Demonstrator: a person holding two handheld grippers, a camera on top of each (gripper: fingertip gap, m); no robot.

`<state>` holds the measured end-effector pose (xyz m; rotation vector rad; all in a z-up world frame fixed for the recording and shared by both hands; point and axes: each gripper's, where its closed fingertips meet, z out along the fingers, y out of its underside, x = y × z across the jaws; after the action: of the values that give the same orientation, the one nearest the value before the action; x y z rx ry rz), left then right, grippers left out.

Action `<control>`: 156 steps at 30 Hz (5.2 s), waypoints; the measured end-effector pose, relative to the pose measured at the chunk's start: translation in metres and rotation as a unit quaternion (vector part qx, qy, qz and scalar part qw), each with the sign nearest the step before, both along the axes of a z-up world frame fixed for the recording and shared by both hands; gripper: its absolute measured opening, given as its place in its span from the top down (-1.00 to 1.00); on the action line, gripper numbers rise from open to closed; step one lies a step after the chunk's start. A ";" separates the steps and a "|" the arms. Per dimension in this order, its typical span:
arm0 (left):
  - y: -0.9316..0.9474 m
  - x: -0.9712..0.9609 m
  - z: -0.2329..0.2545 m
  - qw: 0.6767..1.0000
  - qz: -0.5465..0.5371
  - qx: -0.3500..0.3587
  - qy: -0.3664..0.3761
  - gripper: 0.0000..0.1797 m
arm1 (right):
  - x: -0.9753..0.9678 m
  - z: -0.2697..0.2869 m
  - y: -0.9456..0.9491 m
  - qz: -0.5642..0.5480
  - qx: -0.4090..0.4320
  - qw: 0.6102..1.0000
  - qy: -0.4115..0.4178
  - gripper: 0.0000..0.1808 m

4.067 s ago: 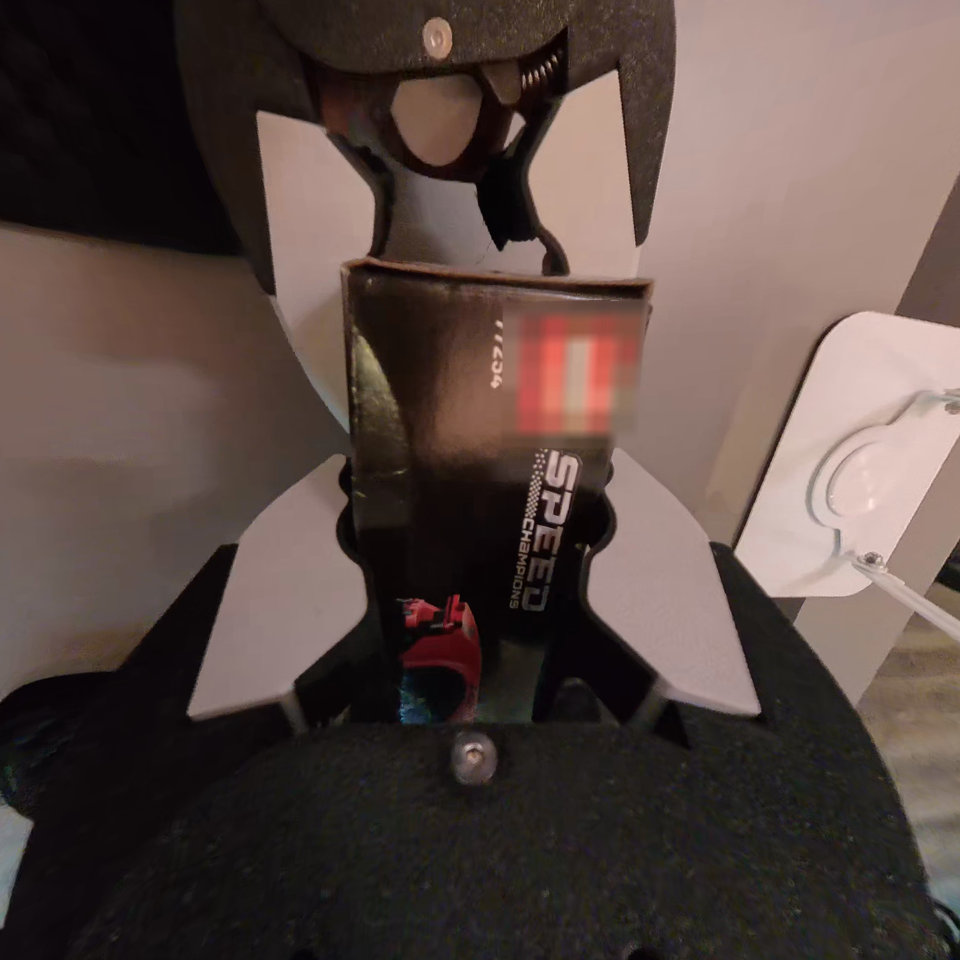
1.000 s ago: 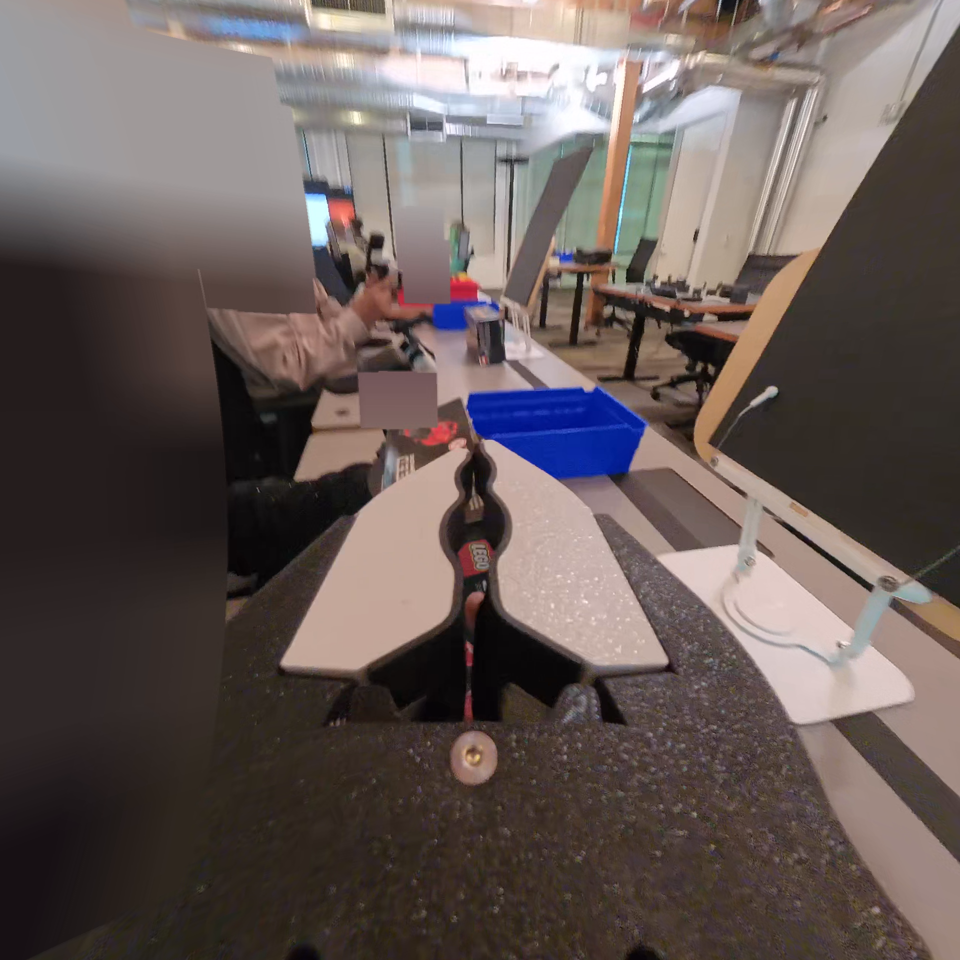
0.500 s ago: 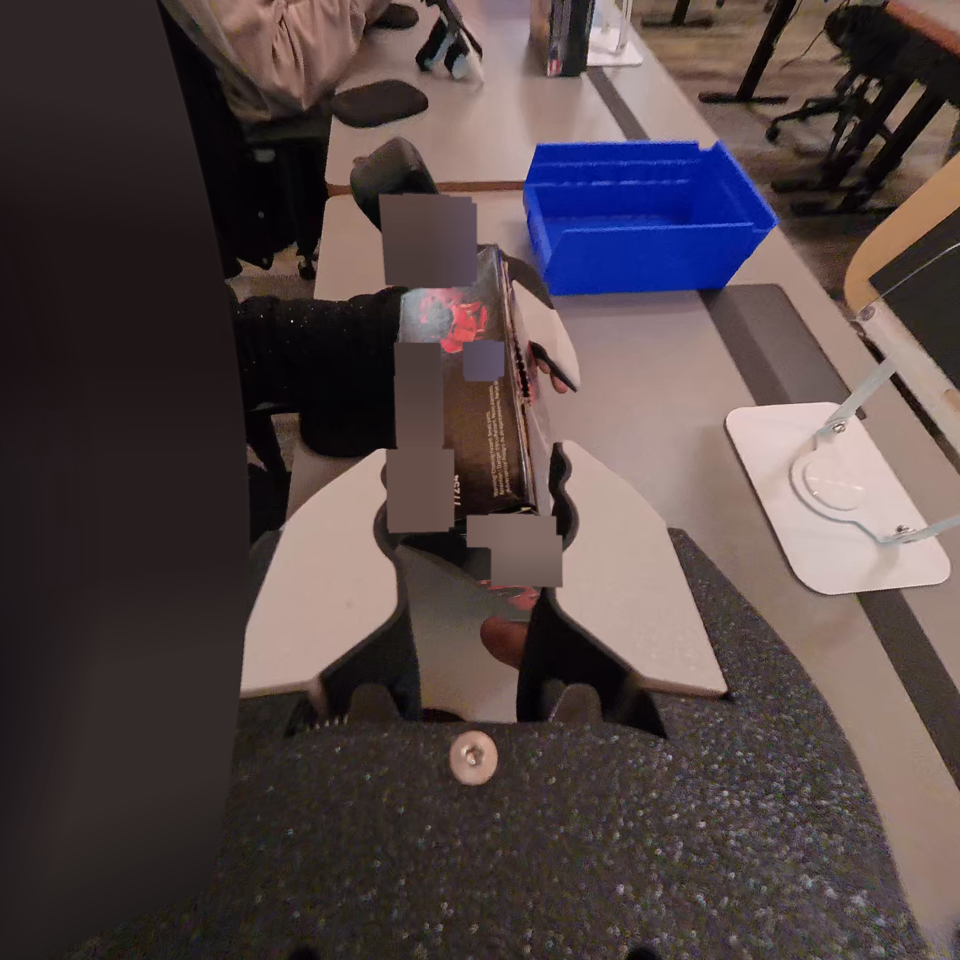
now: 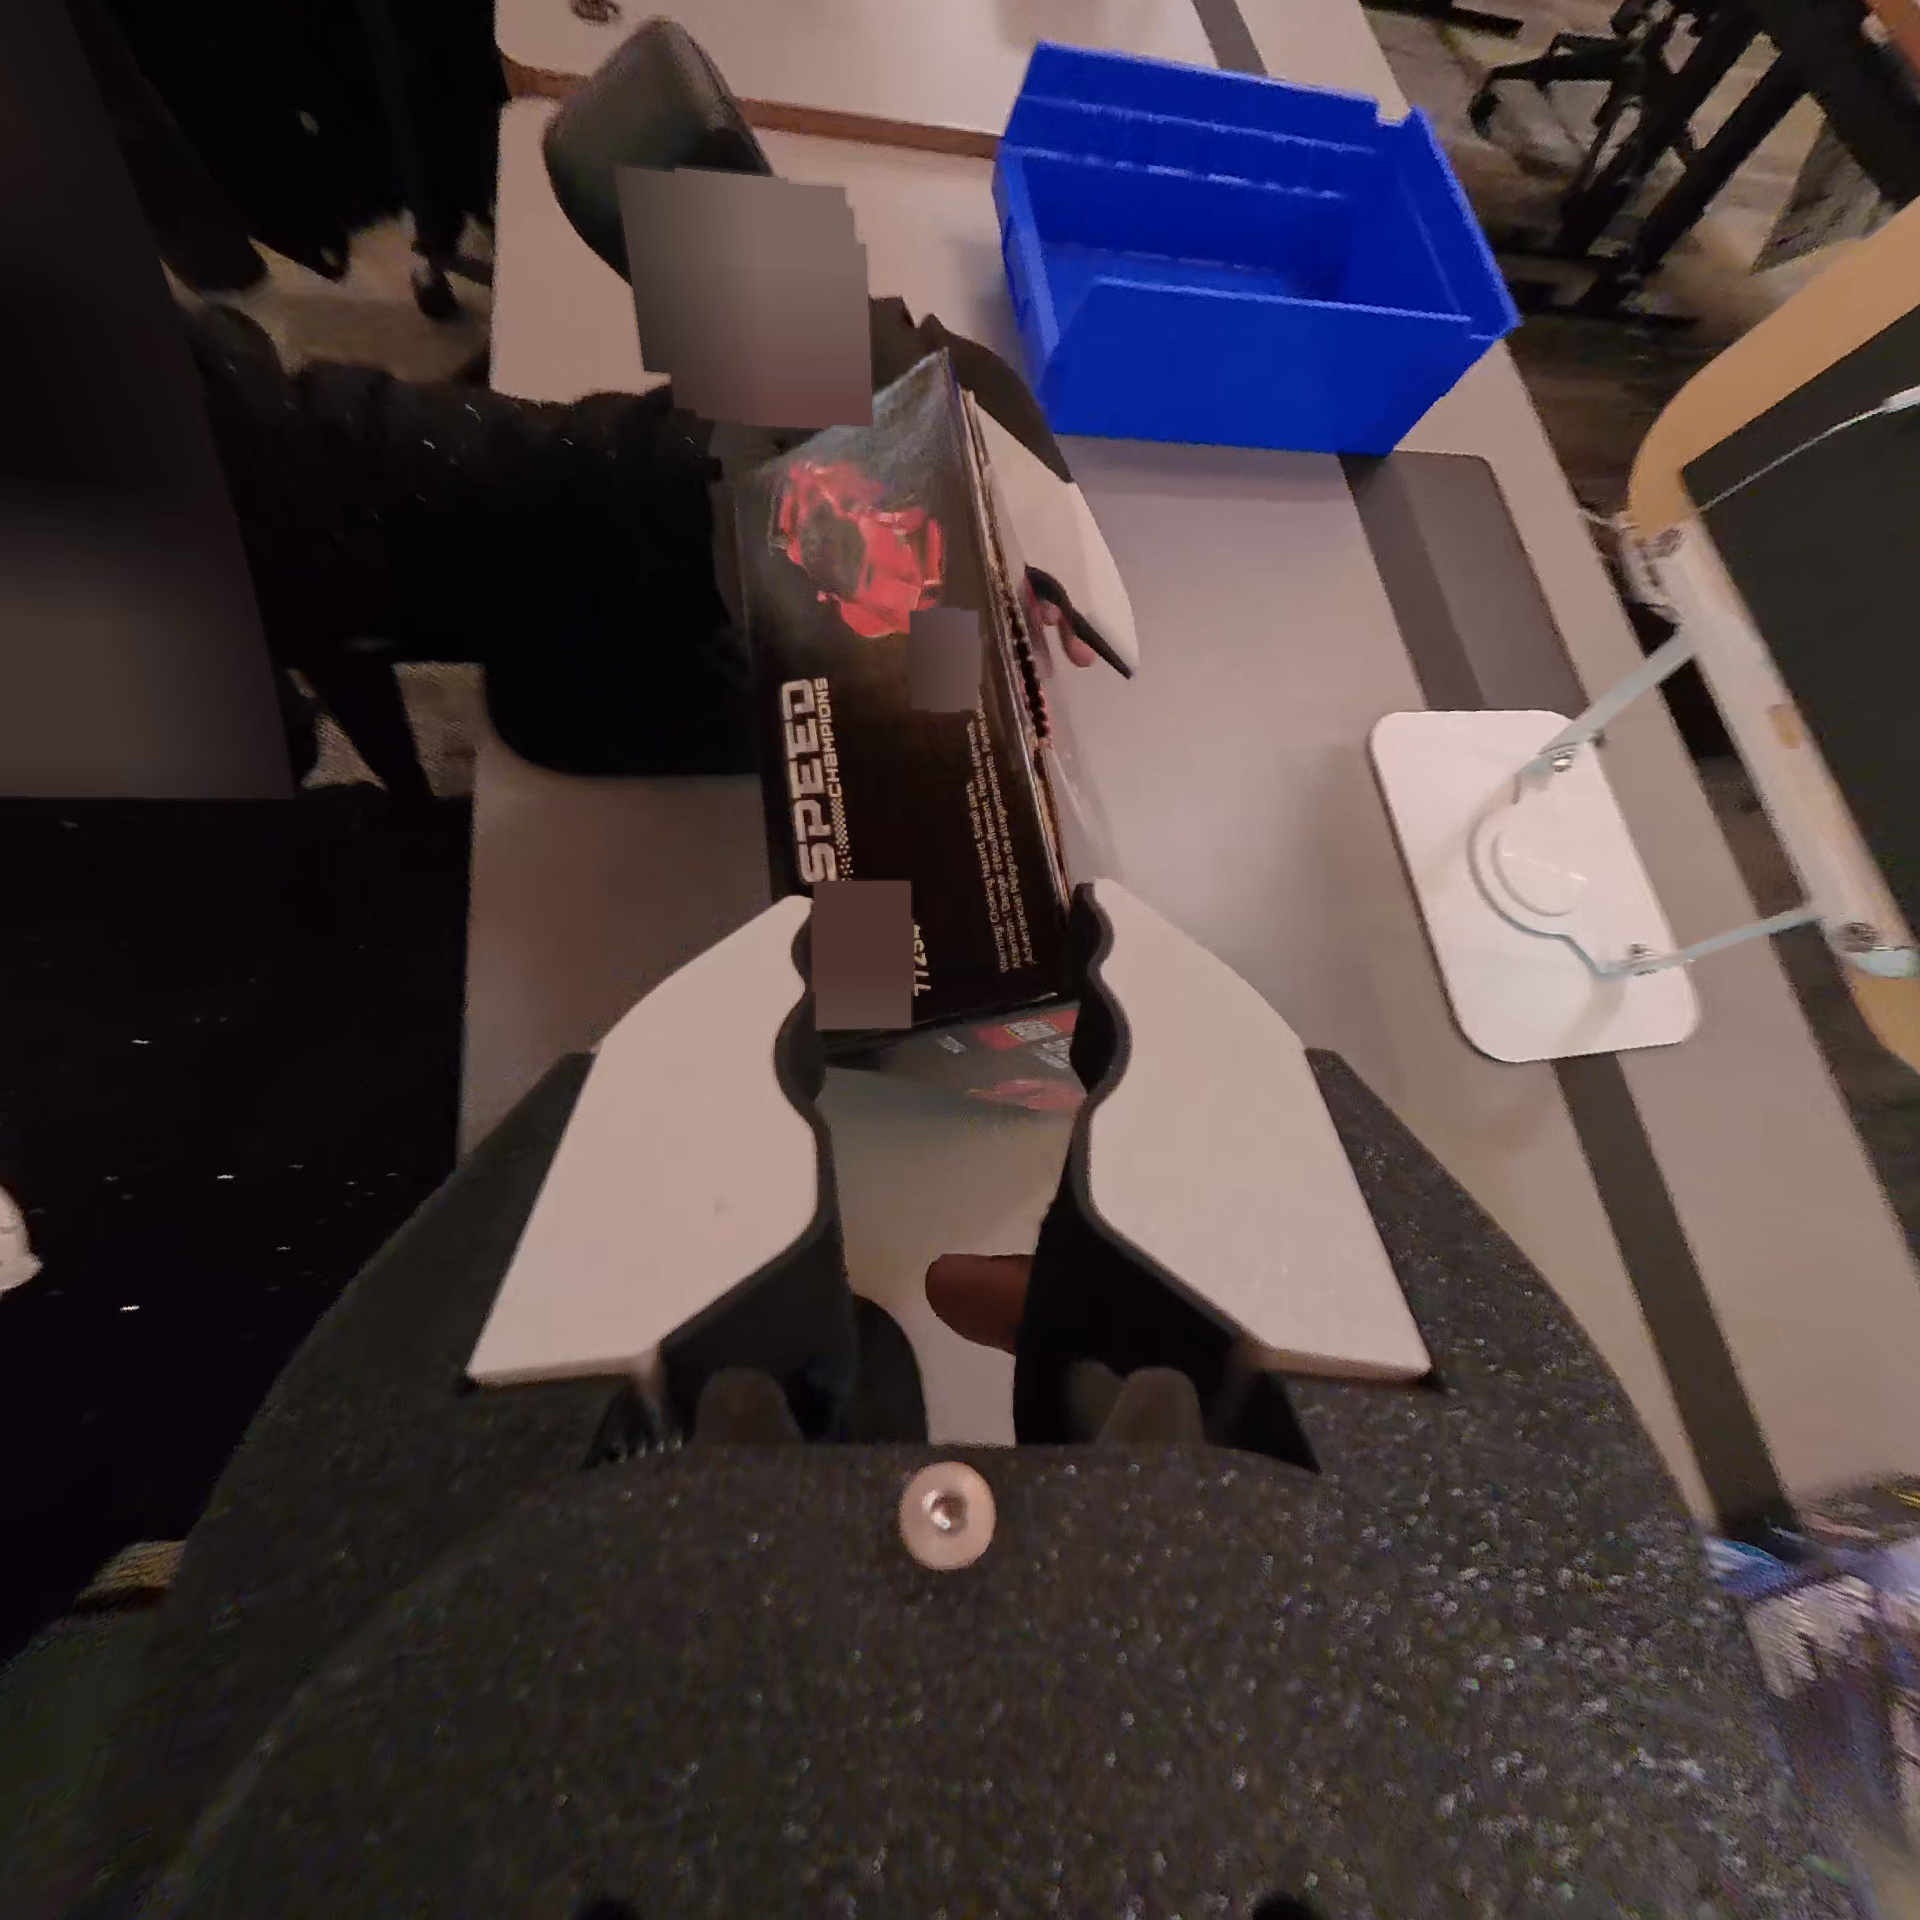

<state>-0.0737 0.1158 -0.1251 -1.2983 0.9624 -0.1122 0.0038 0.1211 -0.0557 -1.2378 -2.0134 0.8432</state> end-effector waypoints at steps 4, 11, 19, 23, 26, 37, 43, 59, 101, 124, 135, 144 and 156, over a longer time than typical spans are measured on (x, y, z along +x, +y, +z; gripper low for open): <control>0.003 0.000 0.000 0.999 -0.008 -0.031 -0.022 0.08 | -0.002 0.007 0.006 -0.002 0.042 0.999 0.032 0.68; 0.006 0.004 0.004 0.995 -0.048 -0.080 -0.043 0.08 | -0.003 0.018 0.013 0.014 -0.026 0.997 0.072 0.83; 0.015 0.007 0.006 0.985 -0.083 -0.132 -0.076 0.08 | -0.002 0.029 0.026 0.034 -0.017 0.991 0.127 0.87; 0.021 0.008 0.007 0.982 -0.081 -0.155 -0.072 0.07 | -0.002 0.029 0.037 0.038 -0.023 0.990 0.137 0.88; 0.025 0.008 0.006 0.977 -0.082 -0.178 -0.079 0.07 | 0.000 0.043 0.039 0.049 0.035 0.981 0.187 0.90; 0.040 0.003 0.008 0.970 -0.065 -0.192 -0.134 0.07 | 0.009 0.065 0.015 0.093 0.179 0.947 0.252 0.95; 0.044 0.002 0.009 0.968 -0.067 -0.190 -0.151 0.07 | 0.021 0.027 -0.009 0.106 0.139 0.961 0.214 1.00; 0.038 0.009 0.010 0.977 -0.098 -0.130 -0.138 0.06 | 0.028 0.038 0.047 0.006 -0.086 0.966 0.245 -0.07; 0.025 0.012 0.059 0.912 -0.127 -0.301 -0.248 -0.21 | 0.010 -0.005 0.007 0.142 0.324 0.891 0.285 0.78; 0.024 0.021 0.055 0.936 -0.141 -0.260 -0.190 -0.03 | -0.014 -0.010 0.049 0.033 -0.194 0.957 0.211 0.01; 0.018 0.021 0.053 0.961 -0.123 -0.207 -0.134 0.06 | -0.005 -0.008 0.038 0.083 -0.130 0.957 0.244 0.19; 0.021 0.020 0.050 0.959 -0.111 -0.231 -0.124 -0.03 | -0.007 -0.008 0.041 0.082 -0.142 0.954 0.252 0.19; 0.024 0.022 0.034 0.968 -0.112 -0.202 -0.101 0.05 | -0.015 -0.012 0.056 0.043 -0.142 0.954 0.261 -0.02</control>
<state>-0.0520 0.1399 -0.0914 -1.5087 0.9357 -0.6322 -0.0110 0.1773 -0.0678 -0.9423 -1.5606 1.3795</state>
